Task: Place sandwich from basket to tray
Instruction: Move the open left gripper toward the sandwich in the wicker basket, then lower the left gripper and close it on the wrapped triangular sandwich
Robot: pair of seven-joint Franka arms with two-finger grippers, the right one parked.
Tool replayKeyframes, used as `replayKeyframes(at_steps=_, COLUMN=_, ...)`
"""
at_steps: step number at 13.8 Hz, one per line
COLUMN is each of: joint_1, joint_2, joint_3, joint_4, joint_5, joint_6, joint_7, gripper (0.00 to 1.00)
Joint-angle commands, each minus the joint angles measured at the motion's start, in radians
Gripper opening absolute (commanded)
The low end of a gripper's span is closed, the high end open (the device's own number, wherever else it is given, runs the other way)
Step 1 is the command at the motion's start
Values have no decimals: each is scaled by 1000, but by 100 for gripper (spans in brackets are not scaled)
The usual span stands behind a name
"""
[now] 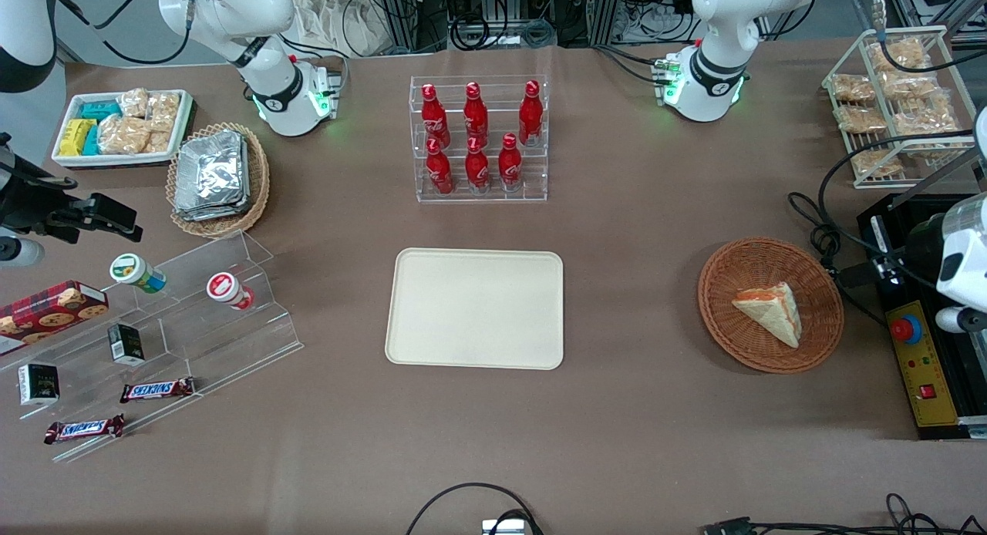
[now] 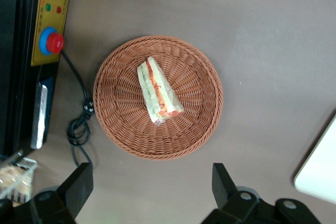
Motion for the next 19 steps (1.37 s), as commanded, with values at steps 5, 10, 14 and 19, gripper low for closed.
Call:
replayKeyframes(at_steps=5, joint_1=3, joint_2=6, joint_3=7, joint_4=-320, joint_5=2, joint_6=408, joint_7=-373, gripper=100)
replayKeyframes(at_steps=10, joint_1=14, joint_2=64, joint_3=9, joint_4=-459, joint_5=2, joint_6=561, joint_7=-440, gripper=100)
replayKeyframes(at_steps=14, joint_1=58, joint_2=78, joint_3=9, joint_4=-572, joint_5=8, joint_6=679, joint_7=-432, gripper=100)
replayKeyframes(at_steps=19, joint_1=66, joint_2=107, joint_3=9, joint_4=-598, joint_5=4, joint_6=716, joint_7=-437, gripper=100)
